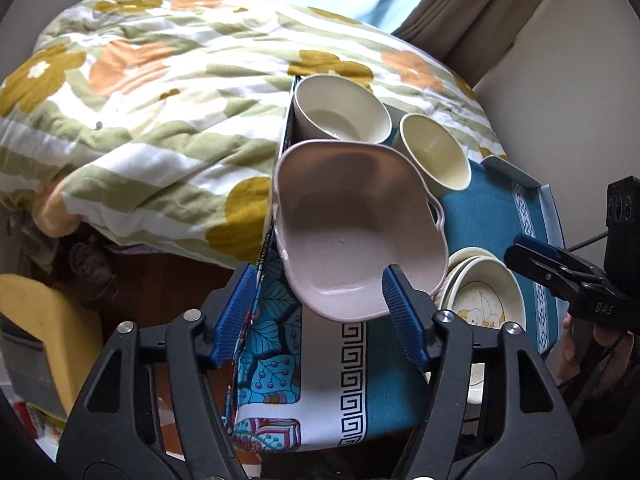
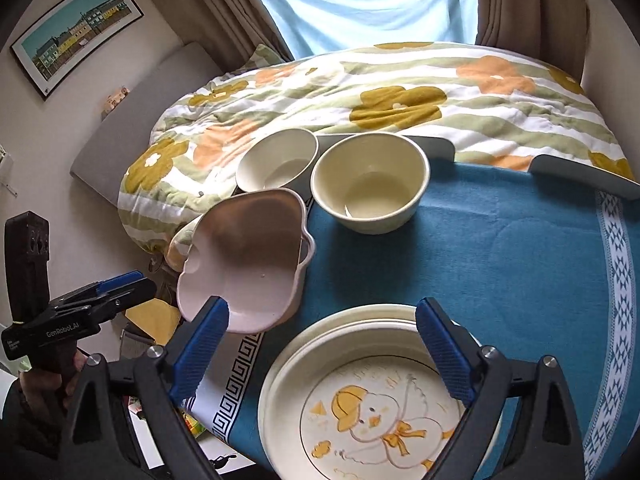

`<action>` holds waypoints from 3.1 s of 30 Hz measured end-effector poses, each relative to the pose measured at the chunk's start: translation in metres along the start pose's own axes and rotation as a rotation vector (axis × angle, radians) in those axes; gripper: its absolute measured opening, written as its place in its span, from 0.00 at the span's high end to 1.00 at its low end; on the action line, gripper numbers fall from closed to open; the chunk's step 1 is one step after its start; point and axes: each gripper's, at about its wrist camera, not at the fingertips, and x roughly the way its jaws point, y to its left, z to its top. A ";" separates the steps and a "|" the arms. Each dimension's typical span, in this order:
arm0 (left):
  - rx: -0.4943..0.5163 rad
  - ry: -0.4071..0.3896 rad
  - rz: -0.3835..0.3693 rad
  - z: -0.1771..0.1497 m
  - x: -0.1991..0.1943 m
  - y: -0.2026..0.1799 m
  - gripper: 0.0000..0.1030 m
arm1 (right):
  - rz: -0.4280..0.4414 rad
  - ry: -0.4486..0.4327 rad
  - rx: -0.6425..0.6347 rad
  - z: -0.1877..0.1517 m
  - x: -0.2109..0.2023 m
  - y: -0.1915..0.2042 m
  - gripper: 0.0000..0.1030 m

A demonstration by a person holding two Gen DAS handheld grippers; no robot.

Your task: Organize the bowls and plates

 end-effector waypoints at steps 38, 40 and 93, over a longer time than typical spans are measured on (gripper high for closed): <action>0.203 0.000 0.136 0.023 0.020 -0.020 0.90 | -0.021 0.036 0.035 0.002 0.037 0.023 0.87; 0.210 -0.016 0.139 0.021 0.011 -0.034 0.90 | -0.014 0.014 0.038 0.000 0.024 0.021 0.87; 0.318 0.077 -0.002 -0.116 0.159 -0.419 0.90 | -0.130 -0.083 0.246 -0.152 -0.147 -0.330 0.87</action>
